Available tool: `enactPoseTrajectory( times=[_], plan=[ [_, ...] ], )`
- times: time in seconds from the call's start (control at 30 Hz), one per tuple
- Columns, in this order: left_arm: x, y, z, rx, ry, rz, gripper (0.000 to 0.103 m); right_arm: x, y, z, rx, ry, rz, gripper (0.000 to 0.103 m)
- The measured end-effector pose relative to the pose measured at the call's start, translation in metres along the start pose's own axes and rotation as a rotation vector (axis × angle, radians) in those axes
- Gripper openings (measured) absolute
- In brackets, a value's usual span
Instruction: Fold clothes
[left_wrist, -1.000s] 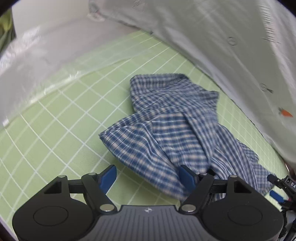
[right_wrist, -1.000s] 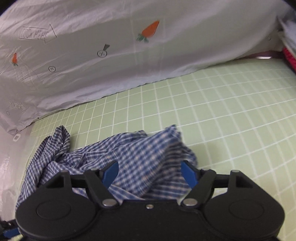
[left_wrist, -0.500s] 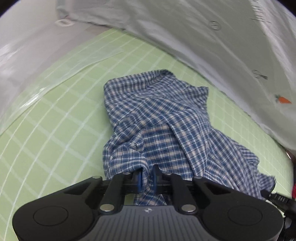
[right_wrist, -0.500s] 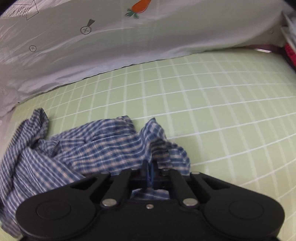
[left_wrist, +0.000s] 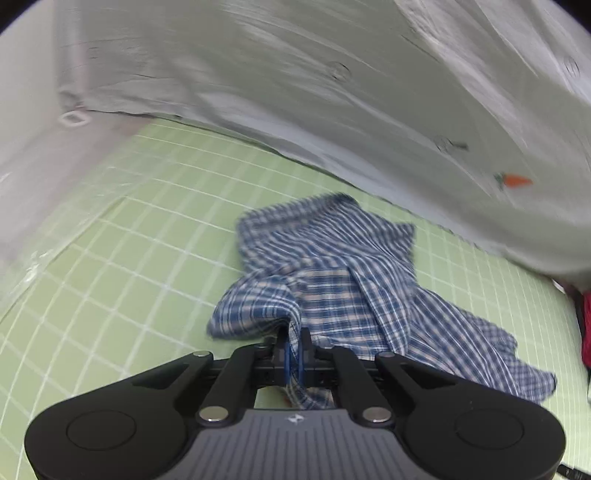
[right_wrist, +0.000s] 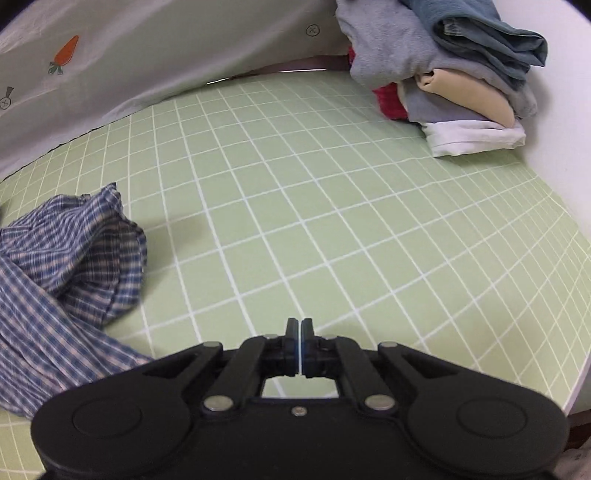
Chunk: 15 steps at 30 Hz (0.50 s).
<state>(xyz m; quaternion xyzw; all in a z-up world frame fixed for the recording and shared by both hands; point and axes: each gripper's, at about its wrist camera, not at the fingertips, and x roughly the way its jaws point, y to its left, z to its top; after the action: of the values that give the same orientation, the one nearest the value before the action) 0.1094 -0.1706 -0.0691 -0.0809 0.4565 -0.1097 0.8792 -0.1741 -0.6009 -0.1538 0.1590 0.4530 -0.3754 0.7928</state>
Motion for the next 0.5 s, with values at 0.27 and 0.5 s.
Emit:
enactPoseTrajectory(
  times=[0.27, 0.5],
  plan=[
    [-0.034, 0.044, -0.01, -0.106, -0.075, 0.13, 0.004, -0.008, 0.062, 0.018, -0.064, -0.086, 0.151, 0.035],
    [-0.028, 0.076, -0.037, -0.214, 0.026, 0.187, 0.004, -0.015, 0.162, 0.068, -0.216, -0.178, 0.343, 0.07]
  ],
)
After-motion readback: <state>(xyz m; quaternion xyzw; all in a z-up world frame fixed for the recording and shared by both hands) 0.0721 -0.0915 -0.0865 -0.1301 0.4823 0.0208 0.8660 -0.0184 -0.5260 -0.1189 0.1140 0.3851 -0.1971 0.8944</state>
